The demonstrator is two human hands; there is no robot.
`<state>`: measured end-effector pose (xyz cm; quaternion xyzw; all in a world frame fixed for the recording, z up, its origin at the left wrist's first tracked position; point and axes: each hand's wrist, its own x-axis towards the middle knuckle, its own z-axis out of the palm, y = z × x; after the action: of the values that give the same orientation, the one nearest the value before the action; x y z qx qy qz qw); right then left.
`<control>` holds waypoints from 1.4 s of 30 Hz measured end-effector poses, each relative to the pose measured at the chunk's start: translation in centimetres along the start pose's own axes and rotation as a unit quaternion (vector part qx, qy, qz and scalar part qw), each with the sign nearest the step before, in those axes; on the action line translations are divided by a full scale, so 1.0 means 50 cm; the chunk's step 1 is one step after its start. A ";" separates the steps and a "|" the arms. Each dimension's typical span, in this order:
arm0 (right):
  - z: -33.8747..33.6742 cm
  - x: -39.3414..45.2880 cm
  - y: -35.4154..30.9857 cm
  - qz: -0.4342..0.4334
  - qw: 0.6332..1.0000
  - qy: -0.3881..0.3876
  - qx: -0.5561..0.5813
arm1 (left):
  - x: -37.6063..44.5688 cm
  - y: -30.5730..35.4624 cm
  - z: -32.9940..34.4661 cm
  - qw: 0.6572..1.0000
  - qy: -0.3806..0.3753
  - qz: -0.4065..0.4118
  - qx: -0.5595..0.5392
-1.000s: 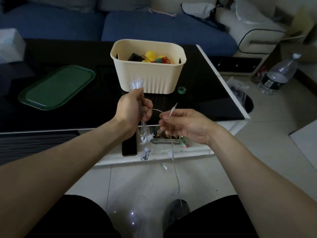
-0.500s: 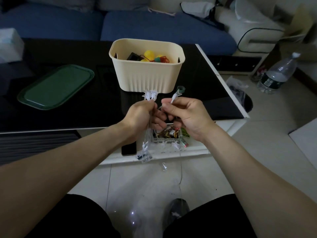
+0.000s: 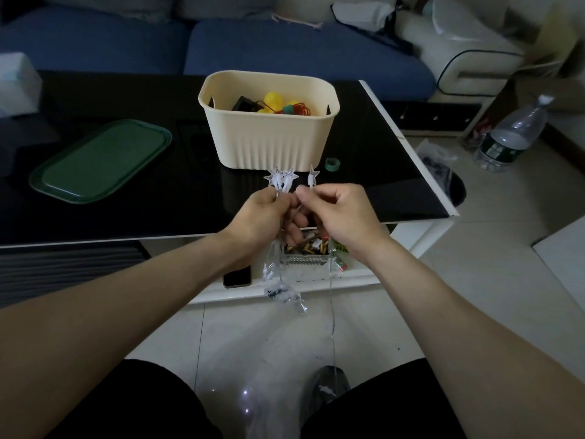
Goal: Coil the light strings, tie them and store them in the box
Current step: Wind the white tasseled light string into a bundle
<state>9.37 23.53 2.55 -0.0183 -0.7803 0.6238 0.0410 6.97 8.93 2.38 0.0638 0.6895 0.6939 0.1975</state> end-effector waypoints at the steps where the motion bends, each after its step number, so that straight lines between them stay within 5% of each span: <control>1: 0.002 0.002 -0.001 0.004 1.000 -0.007 -0.018 | 0.001 0.001 0.002 1.000 0.011 0.002 0.004; 6: 0.012 -0.001 -0.005 0.023 0.999 -0.042 -0.008 | 0.007 0.001 -0.002 0.999 0.031 0.000 0.007; 18: 0.026 -0.004 0.005 -0.005 0.994 0.108 0.034 | 0.005 -0.008 -0.003 0.998 0.017 0.032 0.046; 24: 0.043 -0.012 -0.001 -0.092 0.979 0.080 -0.163 | 0.008 -0.014 -0.008 0.996 0.054 0.037 0.061; 29: 0.057 -0.021 -0.020 -0.022 0.970 -0.021 -0.240 | 0.011 -0.016 -0.015 0.993 0.088 0.026 0.070; 34: 0.064 -0.026 -0.020 -0.022 0.977 -0.068 -0.203 | 0.011 -0.008 -0.016 0.989 0.131 0.022 0.059; 38: 0.044 -0.017 -0.013 0.018 0.991 -0.036 -0.131 | 0.013 0.010 -0.018 0.983 0.173 0.055 -0.004; 42: 0.014 -0.009 0.002 0.021 0.983 -0.075 -0.166 | 0.019 0.019 -0.032 0.965 0.247 0.073 -0.054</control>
<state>9.78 22.84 2.28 0.0056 -0.8732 0.4860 -0.0348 5.35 7.84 3.09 -0.0700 0.6721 0.7366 -0.0265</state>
